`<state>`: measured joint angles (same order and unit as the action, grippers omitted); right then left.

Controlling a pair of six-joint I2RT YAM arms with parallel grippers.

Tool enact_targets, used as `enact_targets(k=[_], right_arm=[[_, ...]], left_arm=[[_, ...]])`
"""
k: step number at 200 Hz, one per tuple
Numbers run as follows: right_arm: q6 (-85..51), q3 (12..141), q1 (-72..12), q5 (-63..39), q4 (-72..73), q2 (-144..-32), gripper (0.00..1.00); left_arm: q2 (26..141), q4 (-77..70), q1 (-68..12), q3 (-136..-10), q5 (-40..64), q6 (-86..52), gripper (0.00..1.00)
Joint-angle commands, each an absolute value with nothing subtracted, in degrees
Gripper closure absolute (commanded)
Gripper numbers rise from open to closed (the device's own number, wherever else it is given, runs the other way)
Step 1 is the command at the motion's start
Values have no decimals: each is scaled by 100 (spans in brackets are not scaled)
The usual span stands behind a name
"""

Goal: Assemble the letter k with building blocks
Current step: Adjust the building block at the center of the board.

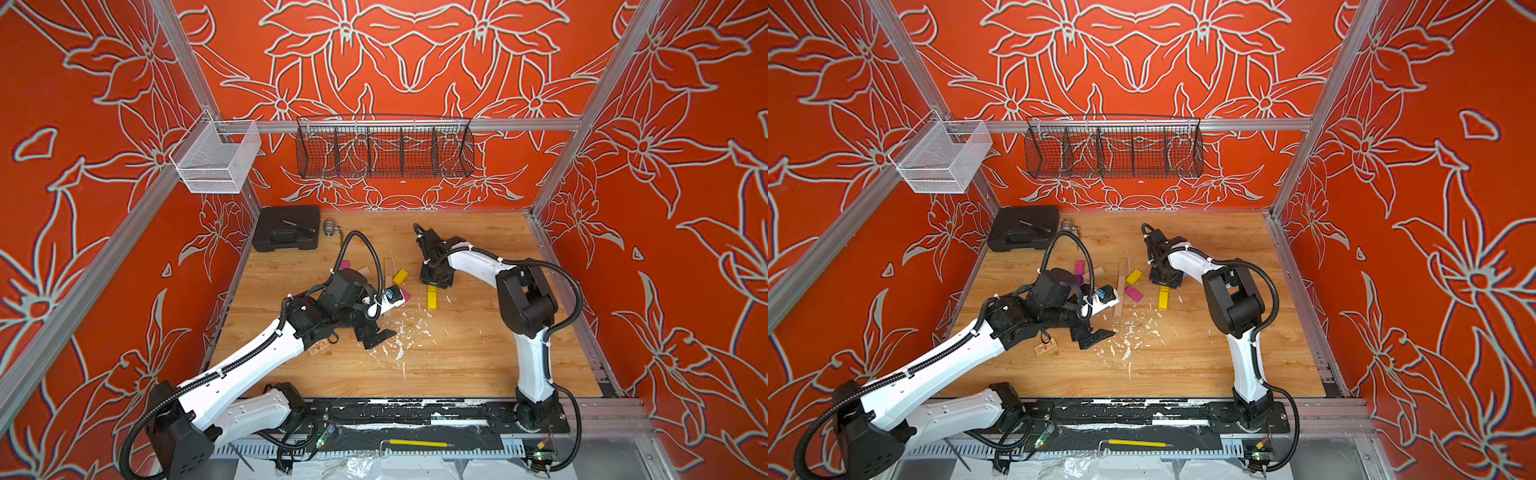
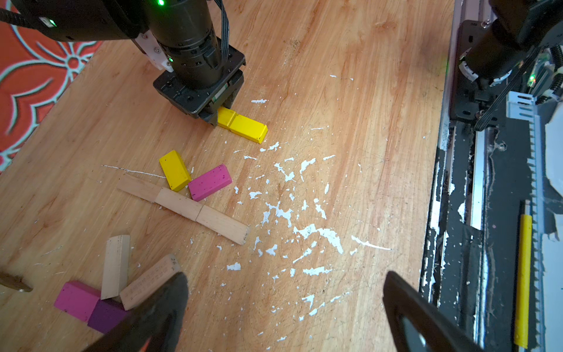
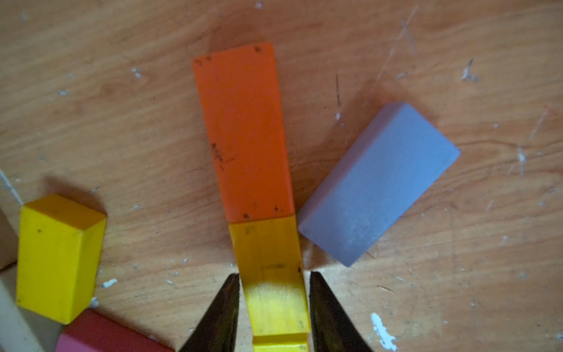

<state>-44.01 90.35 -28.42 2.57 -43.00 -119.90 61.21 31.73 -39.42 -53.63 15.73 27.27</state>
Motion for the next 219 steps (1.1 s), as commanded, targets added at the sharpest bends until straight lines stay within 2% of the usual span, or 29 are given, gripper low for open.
enact_targets(k=[1,25,62,91,110,140,147,167,185,219], right_arm=[[-4487,9083,-2830,275,-4456,-11995,55],[-4420,9097,-2834,254,-4516,-11719,52],[-4218,8980,-2814,451,-4649,-10834,46],[-3834,8818,-2805,658,-4701,-10011,39],[-3388,8565,-2804,681,-4481,-9411,34],[-2622,8018,-2800,551,-4027,-8439,20],[-2396,7921,-2799,436,-3918,-8243,16],[-1916,7671,-2795,113,-3734,-7747,8],[-1582,7472,-2795,-77,-3642,-7364,3],[-1247,7047,-2795,-370,-3337,-6817,2]], left_arm=[[6083,3279,-3924,-5450,1635,2851,3],[6135,3089,-3923,-5420,1289,2504,3],[6380,2795,-3920,-5552,-173,1017,3],[6805,3805,-3824,-6201,-784,-29,0],[6975,4695,-3619,-6455,-760,-350,3],[6898,5622,-3226,-6282,-678,228,8],[6863,5703,-3063,-6218,-677,319,11],[6669,5726,-2300,-6113,524,800,18],[6554,5950,-2083,-6034,915,1947,15],[6440,6674,-2015,-5783,327,3522,10]])
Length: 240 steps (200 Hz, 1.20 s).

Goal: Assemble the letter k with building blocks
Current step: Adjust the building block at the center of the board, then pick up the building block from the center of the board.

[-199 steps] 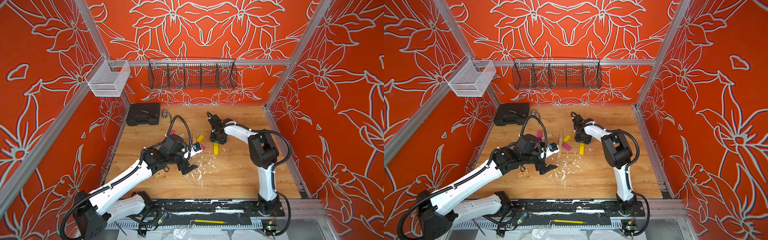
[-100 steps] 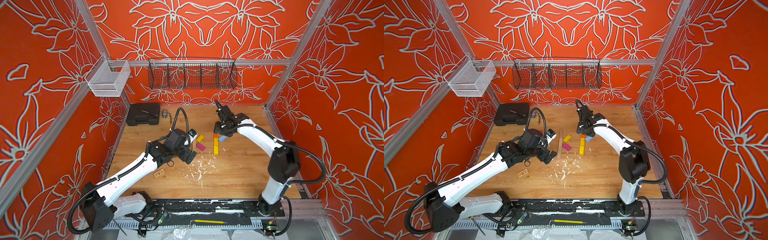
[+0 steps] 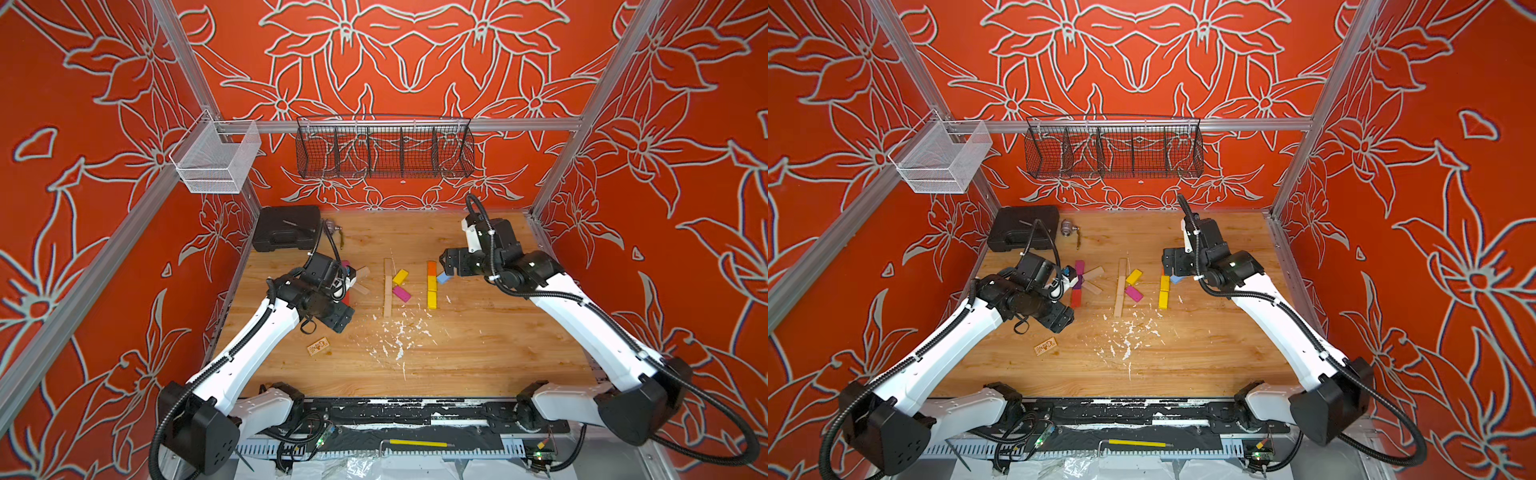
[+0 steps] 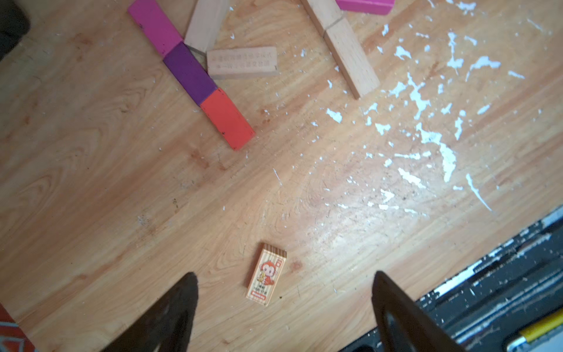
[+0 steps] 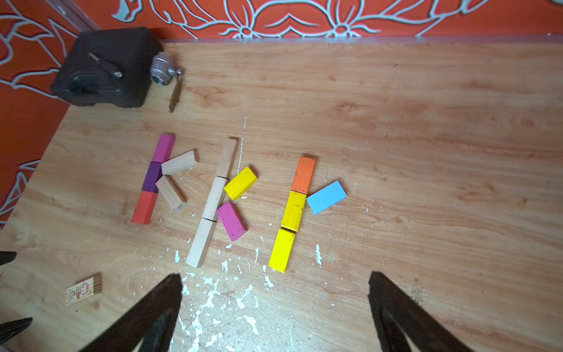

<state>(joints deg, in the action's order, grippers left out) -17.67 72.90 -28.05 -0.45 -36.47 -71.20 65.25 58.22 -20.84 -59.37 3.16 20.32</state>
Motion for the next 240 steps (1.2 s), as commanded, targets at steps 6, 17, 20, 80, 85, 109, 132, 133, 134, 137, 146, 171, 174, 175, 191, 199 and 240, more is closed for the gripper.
enact_targets(k=[6,17,20,80,85,109,132,133,134,137,146,171,174,175,191,199,240], right_arm=[[-1217,7005,-2795,-408,-3312,-6764,2],[-1134,6945,-2794,-463,-3272,-6687,2],[-1114,6931,-2795,-479,-3270,-6673,2],[-1348,6756,-2790,-735,-3186,-6529,2],[-1392,6717,-2789,-788,-3142,-6497,2],[-1563,6502,-2784,-955,-2857,-6309,2],[-1561,6452,-2786,-895,-2836,-6225,2],[-1554,6452,-2786,-896,-2842,-6224,2],[-1550,6460,-2782,-887,-2849,-6223,2],[-1541,6461,-2787,-880,-2856,-6218,2],[-1496,6477,-2786,-875,-2873,-6207,2],[-1463,6486,-2793,-844,-2866,-6183,2],[-1472,6474,-2792,-844,-2865,-6179,2],[-1470,6476,-2789,-844,-2865,-6179,2],[-1455,6477,-2786,-805,-2874,-6181,2],[-1442,6468,-2786,-769,-2874,-6184,2],[-1408,6457,-2786,-649,-2929,-6165,2]], left_arm=[[6471,6811,-1988,-5746,275,3638,10],[6613,7195,-1973,-5756,265,3700,10],[6648,7267,-1967,-5752,241,3692,10],[7581,6920,-1740,-5385,-20,3699,11],[7674,6869,-1728,-5387,-47,3687,11],[8198,6729,-1661,-5405,-292,3678,16],[8547,6502,-1626,-5446,-600,3646,21],[8554,6494,-1626,-5448,-612,3638,21],[8561,6481,-1622,-5448,-627,3634,22],[8591,6438,-1618,-5446,-654,3624,23],[8664,6308,-1600,-5377,-710,3651,29],[8781,5933,-1600,-5136,-653,3726,34],[8780,5906,-1604,-5141,-627,3727,35],[8780,5897,-1602,-5141,-621,3727,35],[8822,5852,-1600,-5117,-523,3748,37],[8858,5824,-1594,-5068,-519,3776,38],[8938,5533,-1592,-4935,-422,3779,53]])
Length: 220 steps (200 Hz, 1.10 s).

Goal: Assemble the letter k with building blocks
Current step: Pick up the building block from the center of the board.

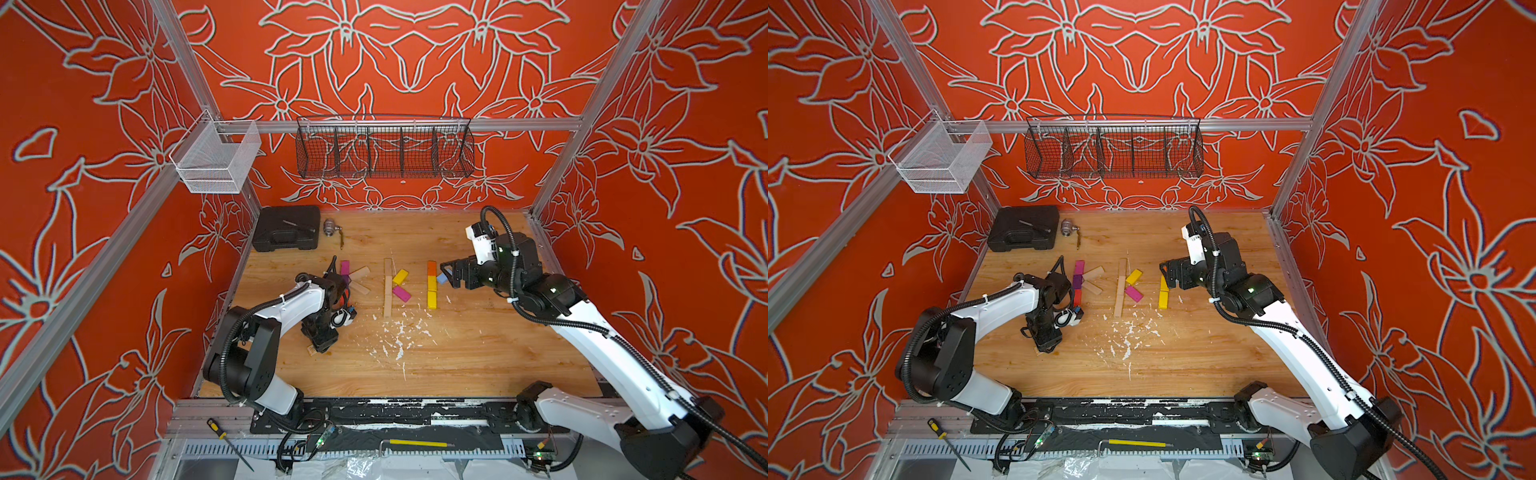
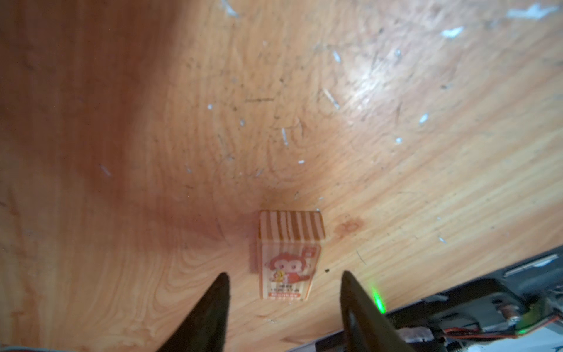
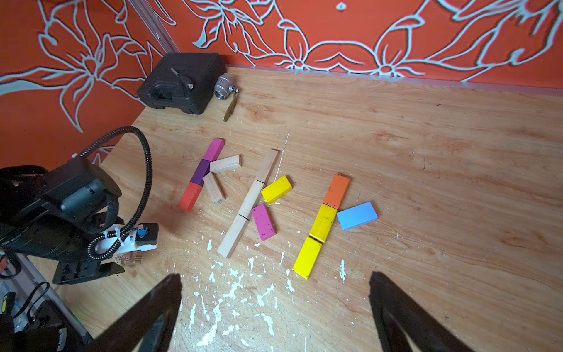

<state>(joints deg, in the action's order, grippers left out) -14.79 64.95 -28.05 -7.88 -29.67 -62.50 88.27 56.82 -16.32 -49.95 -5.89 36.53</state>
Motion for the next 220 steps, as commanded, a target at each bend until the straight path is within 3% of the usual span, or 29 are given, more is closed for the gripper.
enact_targets(k=[1,62,93,154,220], right_arm=[[-1412,6458,-2786,-650,-2928,-6167,2],[-1458,6459,-2786,-323,-2981,-6179,3],[-1484,6468,-2775,-288,-3015,-6187,2],[-1586,6451,-2777,-135,-3032,-6187,3],[-2194,6391,-2733,893,-3657,-5808,3]], left_arm=[[8942,5531,-1591,-4928,-422,3779,53],[9311,5461,-1593,-4919,-173,3672,67],[9400,5585,-1597,-5144,-173,3571,81],[8781,5983,-1700,-5605,399,2984,86],[8510,5402,-3755,-7013,468,2898,83]])
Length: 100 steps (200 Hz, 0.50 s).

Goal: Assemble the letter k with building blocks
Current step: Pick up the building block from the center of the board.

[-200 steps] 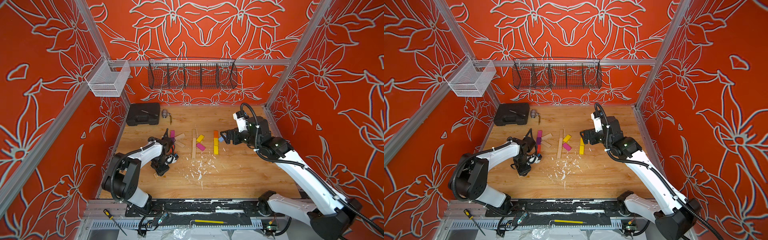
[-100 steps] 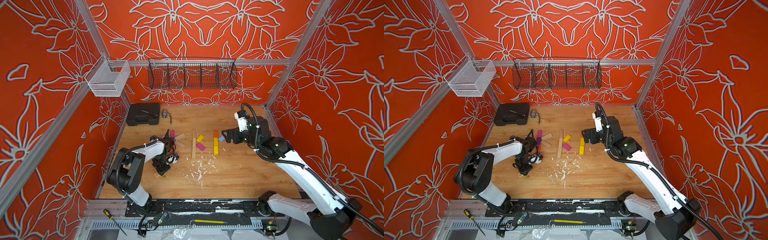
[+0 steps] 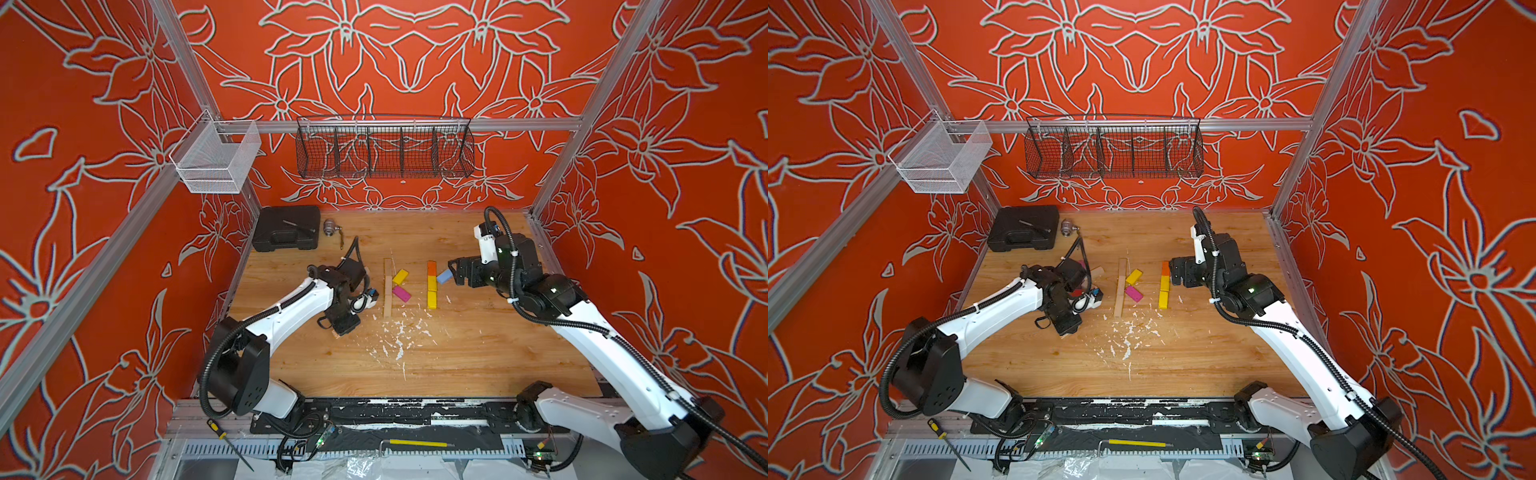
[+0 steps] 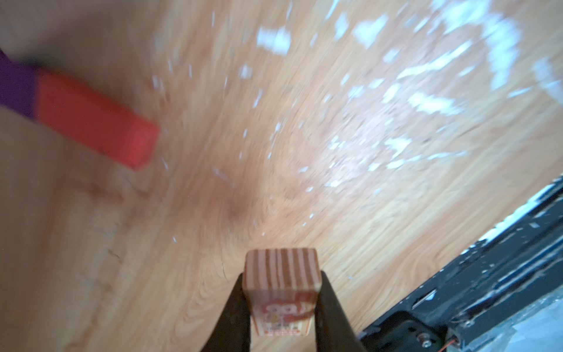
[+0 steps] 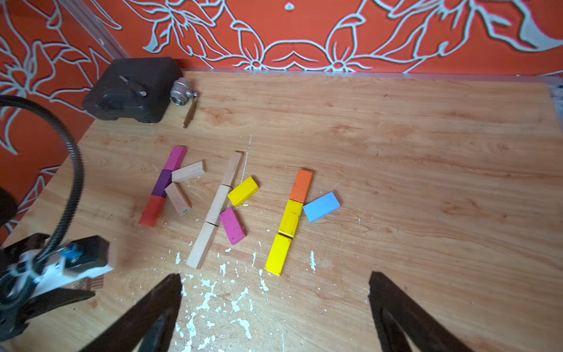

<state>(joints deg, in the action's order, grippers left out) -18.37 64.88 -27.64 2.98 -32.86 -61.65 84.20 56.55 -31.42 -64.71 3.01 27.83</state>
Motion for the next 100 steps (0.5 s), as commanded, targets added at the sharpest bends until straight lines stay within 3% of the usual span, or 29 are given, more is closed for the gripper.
enact_targets(k=[1,52,100], right_arm=[[-2209,6390,-2733,917,-3670,-5791,3],[-3276,5739,-2724,2543,-4684,-4574,3],[-3776,5190,-2724,3876,-5499,-2853,5]], left_arm=[[8526,5381,-3785,-7048,462,2912,83],[10115,4670,-5251,-8818,85,3593,81],[12452,4811,-5850,-11066,-166,4162,81]])
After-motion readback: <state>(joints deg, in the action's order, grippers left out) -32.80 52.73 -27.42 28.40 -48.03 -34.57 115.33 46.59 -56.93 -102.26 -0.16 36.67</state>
